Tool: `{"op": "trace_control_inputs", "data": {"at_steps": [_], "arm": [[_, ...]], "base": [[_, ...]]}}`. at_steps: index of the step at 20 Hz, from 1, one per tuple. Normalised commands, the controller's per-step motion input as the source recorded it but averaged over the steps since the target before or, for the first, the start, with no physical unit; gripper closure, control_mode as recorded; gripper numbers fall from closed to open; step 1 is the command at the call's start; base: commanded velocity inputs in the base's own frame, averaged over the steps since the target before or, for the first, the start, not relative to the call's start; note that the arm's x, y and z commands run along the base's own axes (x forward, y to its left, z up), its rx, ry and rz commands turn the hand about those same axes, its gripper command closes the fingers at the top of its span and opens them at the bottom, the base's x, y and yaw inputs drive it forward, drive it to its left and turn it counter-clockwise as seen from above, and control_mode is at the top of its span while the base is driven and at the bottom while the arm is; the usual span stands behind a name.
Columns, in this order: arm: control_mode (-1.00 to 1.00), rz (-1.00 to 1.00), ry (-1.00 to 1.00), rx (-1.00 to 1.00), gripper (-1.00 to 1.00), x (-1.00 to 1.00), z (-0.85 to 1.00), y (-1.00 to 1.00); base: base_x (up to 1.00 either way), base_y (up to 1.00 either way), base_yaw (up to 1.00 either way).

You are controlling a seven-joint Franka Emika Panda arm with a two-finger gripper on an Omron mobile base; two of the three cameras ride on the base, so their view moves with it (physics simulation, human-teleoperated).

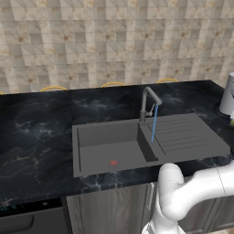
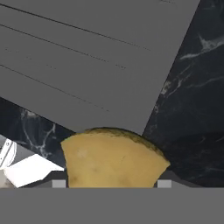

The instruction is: Soak the sponge with water for a few seconds and then drop it inside the sink.

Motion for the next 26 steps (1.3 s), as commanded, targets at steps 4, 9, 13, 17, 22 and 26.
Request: {"op": "trace_control_inputs", "data": {"at_steps": [4,9,13,17,22,26], "arm": [[-1.00,-0.15,-0.04,-0.06,1.00,-0.18,0.45,0.92],[-1.00,-0.18,-0.04,-0.08,1.00,-0.46,0.45,0.93],[-1.00,-0.16,-0.08,-0.06,1.00,-0.75,0.56,0.80],[-1.00,-0.15,-0.09,-0.06,1.00,-0.74,0.59,0.83],[-1.00,-0.15,-0.10,-0.09,1.00,-0.75,0.53,0.97],[-1.00,-0.13,-0.11,-0.11,1.00,-0.68,0.44,0.99]], "base": [[0.00,0.00,0.00],[0.00,0.00,0.00],[0.00,0.00,0.00],[0.00,0.00,0.00],[0.00,0.00,0.00],[0.00,0.00,0.00]]}}
